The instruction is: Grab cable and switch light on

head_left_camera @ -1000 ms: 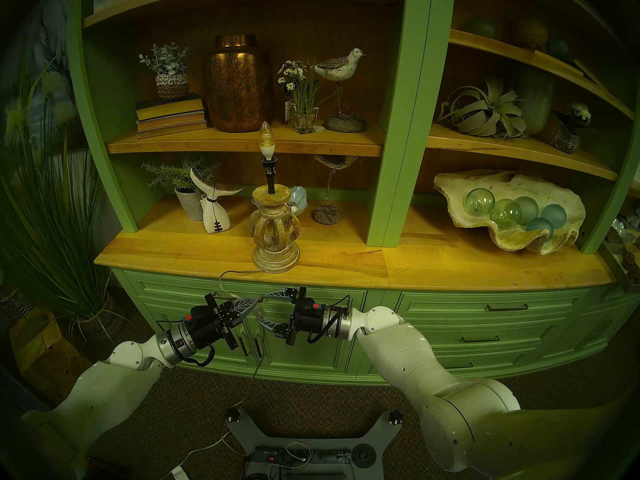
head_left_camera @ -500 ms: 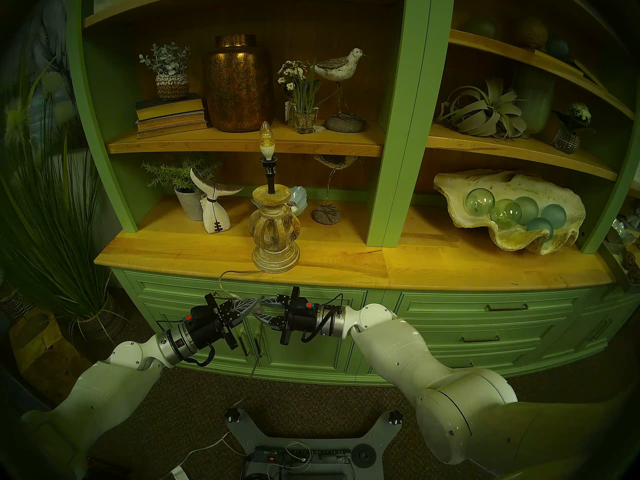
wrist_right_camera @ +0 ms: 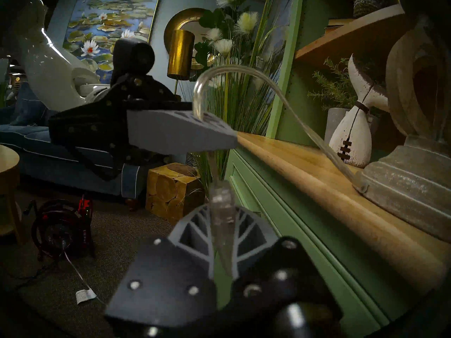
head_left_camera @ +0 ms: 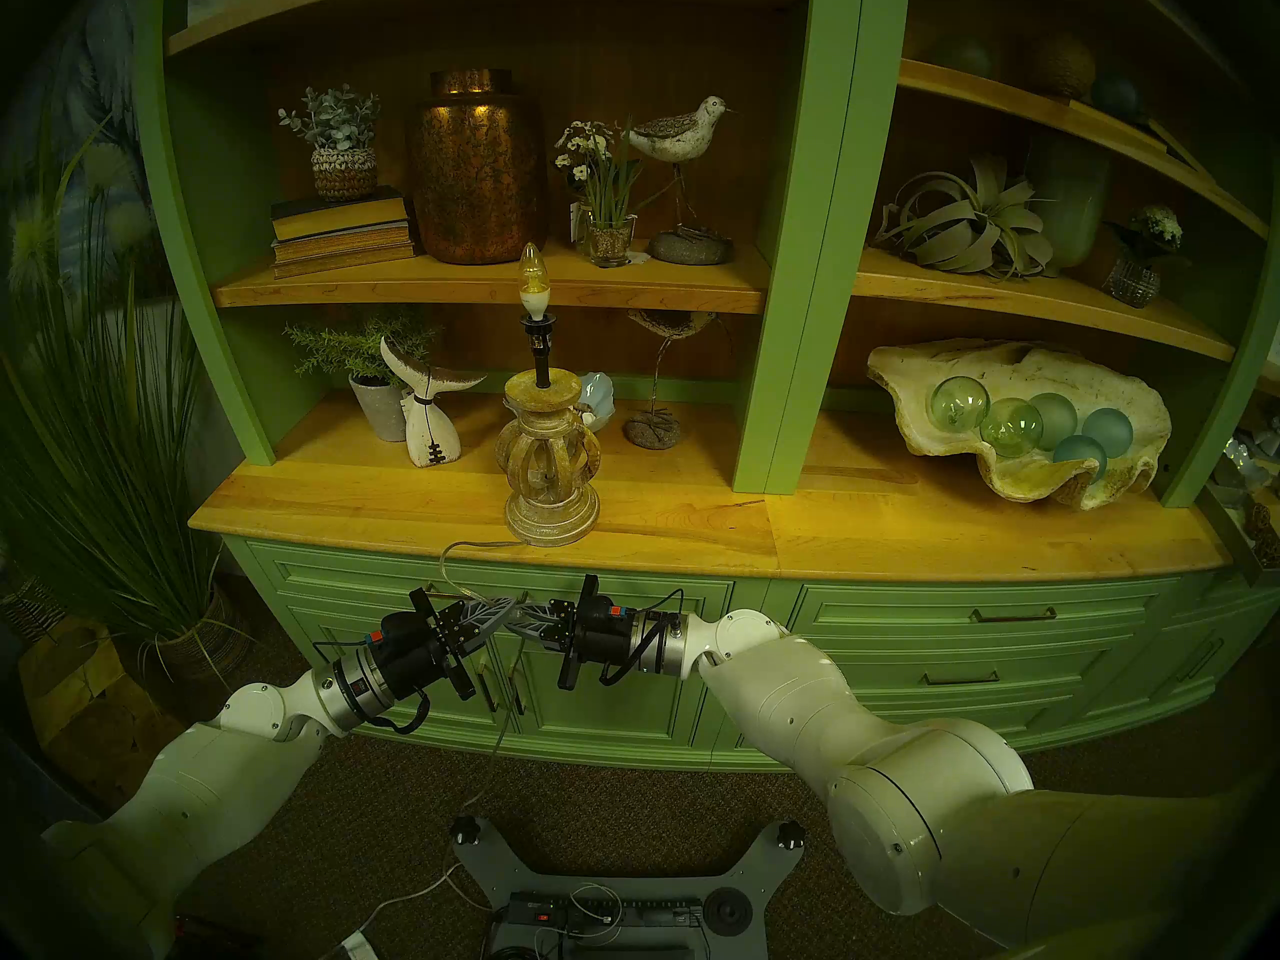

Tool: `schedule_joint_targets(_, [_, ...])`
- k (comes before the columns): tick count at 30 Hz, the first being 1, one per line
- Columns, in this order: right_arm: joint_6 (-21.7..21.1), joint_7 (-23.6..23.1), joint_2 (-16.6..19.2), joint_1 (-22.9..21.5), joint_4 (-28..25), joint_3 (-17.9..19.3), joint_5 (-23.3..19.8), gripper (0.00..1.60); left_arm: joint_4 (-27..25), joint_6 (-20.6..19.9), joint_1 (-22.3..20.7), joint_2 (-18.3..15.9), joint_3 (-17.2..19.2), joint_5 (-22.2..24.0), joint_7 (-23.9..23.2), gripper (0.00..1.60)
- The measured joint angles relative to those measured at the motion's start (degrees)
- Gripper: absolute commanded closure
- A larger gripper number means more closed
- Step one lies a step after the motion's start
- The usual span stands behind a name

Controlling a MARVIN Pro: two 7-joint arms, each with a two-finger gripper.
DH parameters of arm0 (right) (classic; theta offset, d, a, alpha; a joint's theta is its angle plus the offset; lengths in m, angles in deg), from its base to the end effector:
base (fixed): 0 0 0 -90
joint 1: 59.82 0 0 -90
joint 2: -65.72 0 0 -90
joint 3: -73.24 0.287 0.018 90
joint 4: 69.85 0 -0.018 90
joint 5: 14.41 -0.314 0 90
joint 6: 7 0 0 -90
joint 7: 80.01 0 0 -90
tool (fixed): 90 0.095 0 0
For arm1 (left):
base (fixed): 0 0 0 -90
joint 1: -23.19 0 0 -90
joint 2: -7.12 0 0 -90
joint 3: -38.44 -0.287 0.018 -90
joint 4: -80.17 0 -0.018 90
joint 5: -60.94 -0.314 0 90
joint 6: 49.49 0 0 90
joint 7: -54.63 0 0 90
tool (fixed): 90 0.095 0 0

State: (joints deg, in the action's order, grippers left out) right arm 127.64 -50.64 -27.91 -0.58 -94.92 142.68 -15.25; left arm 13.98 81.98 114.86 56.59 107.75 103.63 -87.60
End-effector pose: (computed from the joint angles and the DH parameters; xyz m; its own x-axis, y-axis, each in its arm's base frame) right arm 0.4186 0.1775 -0.4312 -0.2003 0.0524 0.9783 0.9648 -0.1631 0.2062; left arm 0.3243 0.1239 -0.3975 -0.1506 -0.0369 0.9879 -0.7844 -0.6038 -0.1421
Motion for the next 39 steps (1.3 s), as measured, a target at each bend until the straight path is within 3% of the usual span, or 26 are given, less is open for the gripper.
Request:
schedule_joint_targets(4, [0.4,0.5,0.0,-0.2,0.5,-0.9,-0.7,1.6,0.0,0.0,0.0,0.0,0.0,0.0,0.0,1.6])
schedule_joint_targets(5, [0.5,0.6,0.1,-0.3,0.6,-1.3,-1.0,1.12,0.0,0.0,0.0,0.0,0.0,0.0,0.0,1.6])
schedule_joint_targets(6, [0.6,0.7,0.1,-0.3,0.7,-1.6,-1.2,0.87,0.0,0.0,0.0,0.0,0.0,0.0,0.0,1.6])
schedule_joint_targets(7, [0.6,0.7,0.1,-0.3,0.7,-1.8,-1.3,0.32,0.0,0.0,0.0,0.0,0.0,0.0,0.0,1.6])
schedule_joint_targets(8, [0.6,0.7,0.2,-0.4,0.8,-2.2,-1.4,0.23,0.0,0.0,0.0,0.0,0.0,0.0,0.0,1.6])
schedule_joint_targets(11, [0.6,0.7,0.3,-0.5,1.0,-3.2,-1.8,0.23,0.0,0.0,0.0,0.0,0.0,0.0,0.0,1.6])
schedule_joint_targets(12, [0.6,0.8,0.3,-0.6,1.1,-3.4,-1.9,0.14,0.0,0.0,0.0,0.0,0.0,0.0,0.0,1.6])
schedule_joint_targets(14, [0.6,0.8,0.5,-0.7,1.5,-4.0,-2.2,0.4,-0.1,0.0,0.0,0.0,0.0,0.0,-0.1,1.6])
schedule_joint_targets(15, [0.6,0.8,0.5,-0.8,1.7,-4.3,-2.3,0.68,-0.1,0.0,0.0,0.0,0.0,0.0,-0.1,1.6])
schedule_joint_targets(16, [0.6,0.8,0.6,-0.9,1.9,-4.6,-2.6,0.83,-0.1,0.1,0.0,0.0,0.0,0.0,-0.1,1.6])
schedule_joint_targets(19, [0.6,0.8,0.7,-1.2,2.6,-5.2,-2.9,0.87,-0.1,0.1,0.0,0.0,0.0,0.0,-0.1,1.6])
schedule_joint_targets(21, [0.6,0.8,0.7,-1.5,3.2,-5.6,-3.1,1.07,-0.1,0.1,0.0,0.0,0.0,0.0,-0.1,1.6])
schedule_joint_targets(22, [0.6,0.9,0.7,-1.6,3.4,-5.7,-3.1,1.34,-0.1,0.1,0.0,0.0,0.0,0.0,-0.1,1.6])
schedule_joint_targets(24, [0.7,0.9,0.6,-1.9,3.9,-6.1,-3.3,1.6,-0.1,0.1,0.0,0.0,0.0,0.0,-0.1,1.6])
schedule_joint_targets(27, [1.0,1.1,0.6,-2.3,4.4,-6.6,-3.6,1.6,-0.1,0.1,0.0,0.0,0.0,0.0,-0.1,1.6])
schedule_joint_targets(28, [1.0,1.2,0.6,-2.4,4.5,-6.8,-3.7,1.03,-0.1,0.1,0.0,0.0,0.0,0.0,-0.1,1.6])
schedule_joint_targets(29, [1.1,1.2,0.6,-2.5,4.7,-6.9,-3.8,0.7,-0.1,0.1,0.0,0.0,0.0,0.0,-0.1,1.6])
schedule_joint_targets(31, [1.1,1.3,0.5,-2.7,5.0,-7.2,-4.1,0.85,-0.1,0.1,0.0,0.0,0.0,0.0,-0.1,1.6])
schedule_joint_targets(36, [1.3,1.5,0.5,-3.1,5.8,-8.0,-4.7,0.86,-0.1,0.1,0.0,0.0,0.0,0.0,-0.1,1.6])
schedule_joint_targets(38, [1.4,1.6,0.4,-3.2,6.0,-8.3,-4.9,0.83,-0.1,0.1,0.0,0.0,0.0,0.0,-0.1,1.6])
schedule_joint_targets(39, [1.4,1.6,0.4,-3.3,6.1,-8.4,-5.0,0.68,-0.1,0.1,0.0,0.0,0.0,0.0,-0.1,1.6])
